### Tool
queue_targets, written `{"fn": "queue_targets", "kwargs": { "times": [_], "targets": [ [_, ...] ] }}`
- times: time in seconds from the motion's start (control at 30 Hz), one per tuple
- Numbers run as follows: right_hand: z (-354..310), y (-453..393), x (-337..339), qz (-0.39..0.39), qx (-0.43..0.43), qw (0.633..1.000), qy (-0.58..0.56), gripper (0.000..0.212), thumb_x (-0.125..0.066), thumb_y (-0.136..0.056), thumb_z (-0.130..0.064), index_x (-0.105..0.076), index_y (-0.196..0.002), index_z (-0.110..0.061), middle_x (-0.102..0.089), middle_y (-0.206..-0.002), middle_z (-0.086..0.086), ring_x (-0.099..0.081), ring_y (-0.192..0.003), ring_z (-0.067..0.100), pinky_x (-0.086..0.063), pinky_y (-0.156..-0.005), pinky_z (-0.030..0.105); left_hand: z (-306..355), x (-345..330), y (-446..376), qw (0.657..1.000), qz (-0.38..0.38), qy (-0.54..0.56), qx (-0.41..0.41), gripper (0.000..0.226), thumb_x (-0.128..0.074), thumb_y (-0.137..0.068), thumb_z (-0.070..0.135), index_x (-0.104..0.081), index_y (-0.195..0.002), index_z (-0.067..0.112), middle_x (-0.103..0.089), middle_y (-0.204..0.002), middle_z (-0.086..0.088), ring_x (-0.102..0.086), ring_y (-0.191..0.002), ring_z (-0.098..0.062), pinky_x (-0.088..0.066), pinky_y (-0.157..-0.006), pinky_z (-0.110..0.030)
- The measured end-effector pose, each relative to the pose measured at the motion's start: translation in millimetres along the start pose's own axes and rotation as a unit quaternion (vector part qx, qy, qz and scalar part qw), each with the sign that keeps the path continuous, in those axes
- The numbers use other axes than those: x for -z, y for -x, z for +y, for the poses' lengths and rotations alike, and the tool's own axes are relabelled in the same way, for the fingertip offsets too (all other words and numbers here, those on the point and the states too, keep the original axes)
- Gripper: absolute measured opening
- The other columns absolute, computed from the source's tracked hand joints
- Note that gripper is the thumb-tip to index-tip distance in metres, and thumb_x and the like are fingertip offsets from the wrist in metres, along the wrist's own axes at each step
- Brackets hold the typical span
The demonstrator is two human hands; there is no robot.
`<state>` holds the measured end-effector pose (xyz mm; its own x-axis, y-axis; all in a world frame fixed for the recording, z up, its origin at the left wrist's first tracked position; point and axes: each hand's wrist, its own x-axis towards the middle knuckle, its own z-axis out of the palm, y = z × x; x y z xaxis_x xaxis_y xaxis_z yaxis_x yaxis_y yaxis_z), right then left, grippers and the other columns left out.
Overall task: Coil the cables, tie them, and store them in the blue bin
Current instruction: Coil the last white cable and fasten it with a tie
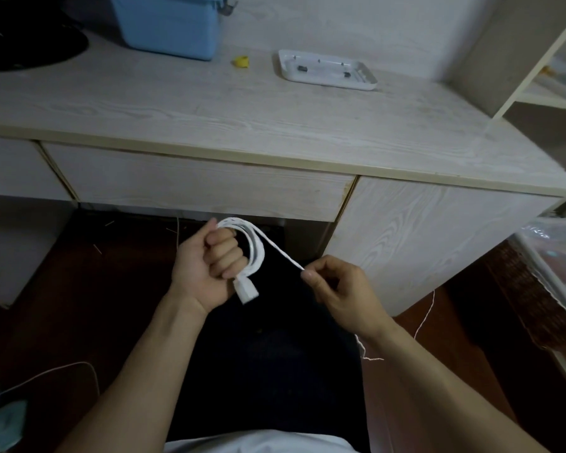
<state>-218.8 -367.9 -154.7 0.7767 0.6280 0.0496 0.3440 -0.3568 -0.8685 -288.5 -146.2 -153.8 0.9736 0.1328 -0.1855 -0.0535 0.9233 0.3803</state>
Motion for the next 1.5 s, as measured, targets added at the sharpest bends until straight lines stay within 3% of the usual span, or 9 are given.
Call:
{"fn": "queue_targets", "kwargs": {
  "times": [0.2, 0.33, 0.5, 0.63, 0.77, 0.93, 1.07, 1.3, 1.5],
  "targets": [
    [1.7, 6.8, -16.5, -0.061, 0.044, 0.991, 0.109, 0.014, -0.065, -0.095, -0.02, -0.066, -0.109, -0.022, -0.06, -0.095, -0.01, -0.06, -0.077, 0.002, -0.046, -0.067, 0.011, -2.3, 11.6, -9.4, 0.979, 0.069, 0.16, -0.102, 0.035, -0.035, -0.103, 0.031, -0.044, -0.073, 0.014, -0.034, -0.06, 0.005, -0.032, -0.049, -0.01, -0.038, -0.059, -0.027],
    [1.2, 9.5, -25.1, -0.151, 0.098, 0.971, 0.159, 0.031, -0.066, -0.093, -0.013, -0.066, -0.123, -0.021, -0.05, -0.108, -0.011, -0.055, -0.091, 0.0, -0.045, -0.082, 0.008, -11.8, 6.5, -10.4, 0.988, 0.106, -0.017, -0.106, 0.03, -0.039, -0.101, 0.023, -0.039, -0.072, 0.017, -0.035, -0.061, 0.004, -0.035, -0.052, -0.011, -0.037, -0.069, -0.03],
    [-2.4, 12.3, -28.9, -0.092, 0.166, 0.973, 0.136, 0.027, -0.069, -0.091, -0.013, -0.07, -0.118, -0.016, -0.063, -0.106, -0.007, -0.061, -0.094, 0.002, -0.05, -0.085, 0.015, -34.1, 8.0, -13.5, 0.959, 0.097, -0.255, -0.074, 0.021, -0.037, -0.104, 0.016, -0.037, -0.083, 0.016, -0.039, -0.061, 0.003, -0.036, -0.054, -0.012, -0.034, -0.064, -0.03],
    [-5.1, 10.3, -24.0, 0.012, 0.152, 0.986, 0.063, 0.014, -0.074, -0.089, -0.016, -0.075, -0.103, -0.015, -0.071, -0.097, -0.008, -0.069, -0.089, 0.003, -0.056, -0.08, 0.022, -44.1, 12.1, -7.2, 0.888, 0.072, -0.454, -0.001, 0.013, -0.041, -0.105, 0.016, -0.045, -0.094, 0.011, -0.047, -0.072, -0.004, -0.047, -0.063, -0.013, -0.039, -0.065, -0.029],
    [-5.4, 7.7, -18.8, 0.074, 0.17, 0.983, 0.004, 0.013, -0.08, -0.083, -0.015, -0.076, -0.094, -0.01, -0.076, -0.089, -0.002, -0.074, -0.083, 0.009, -0.061, -0.075, 0.038, -46.9, 4.0, 3.0, 0.814, -0.05, -0.573, 0.074, 0.022, -0.043, -0.105, 0.021, -0.051, -0.088, 0.008, -0.057, -0.065, -0.003, -0.054, -0.062, -0.016, -0.044, -0.064, -0.03],
    [-2.5, 4.8, -9.7, 0.164, 0.185, 0.968, 0.032, 0.039, -0.085, -0.068, -0.045, -0.073, -0.077, -0.009, -0.07, -0.073, -0.002, -0.068, -0.064, 0.011, -0.056, -0.055, 0.036, -39.0, -6.2, 10.8, 0.844, -0.131, -0.474, 0.212, 0.049, -0.035, -0.102, 0.05, -0.051, -0.078, 0.011, -0.029, -0.05, 0.0, -0.025, -0.043, -0.012, -0.031, -0.049, -0.029],
    [-1.1, 2.9, -10.8, 0.12, 0.236, 0.962, 0.065, 0.032, -0.083, -0.075, -0.037, -0.072, -0.08, -0.008, -0.068, -0.076, -0.001, -0.066, -0.067, 0.01, -0.055, -0.057, 0.034, -36.7, -5.0, 10.1, 0.851, -0.146, -0.441, 0.245, 0.048, -0.041, -0.099, 0.051, -0.047, -0.064, 0.018, -0.022, -0.045, 0.004, -0.016, -0.037, -0.009, -0.018, -0.043, -0.028],
    [-2.4, -0.2, -10.0, 0.068, 0.142, 0.987, 0.036, 0.011, -0.074, -0.088, -0.021, -0.074, -0.089, -0.01, -0.069, -0.077, -0.014, -0.068, -0.071, 0.002, -0.051, -0.065, 0.014, -28.6, 0.9, 11.0, 0.897, -0.097, -0.369, 0.226, 0.05, -0.042, -0.096, 0.048, -0.035, -0.054, 0.023, -0.019, -0.039, 0.006, -0.014, -0.032, -0.007, -0.018, -0.037, -0.02],
    [5.2, -2.5, -6.4, -0.01, 0.075, 0.989, 0.124, 0.023, -0.049, -0.103, -0.027, -0.068, -0.101, -0.014, -0.067, -0.069, -0.004, -0.06, -0.058, 0.002, -0.039, -0.055, 0.008, -28.5, -9.4, 6.3, 0.989, -0.029, -0.096, 0.11, 0.051, -0.037, -0.095, 0.044, -0.042, -0.049, 0.023, -0.024, -0.032, 0.008, -0.005, -0.036, -0.011, -0.016, -0.033, -0.022]
  ]
}}
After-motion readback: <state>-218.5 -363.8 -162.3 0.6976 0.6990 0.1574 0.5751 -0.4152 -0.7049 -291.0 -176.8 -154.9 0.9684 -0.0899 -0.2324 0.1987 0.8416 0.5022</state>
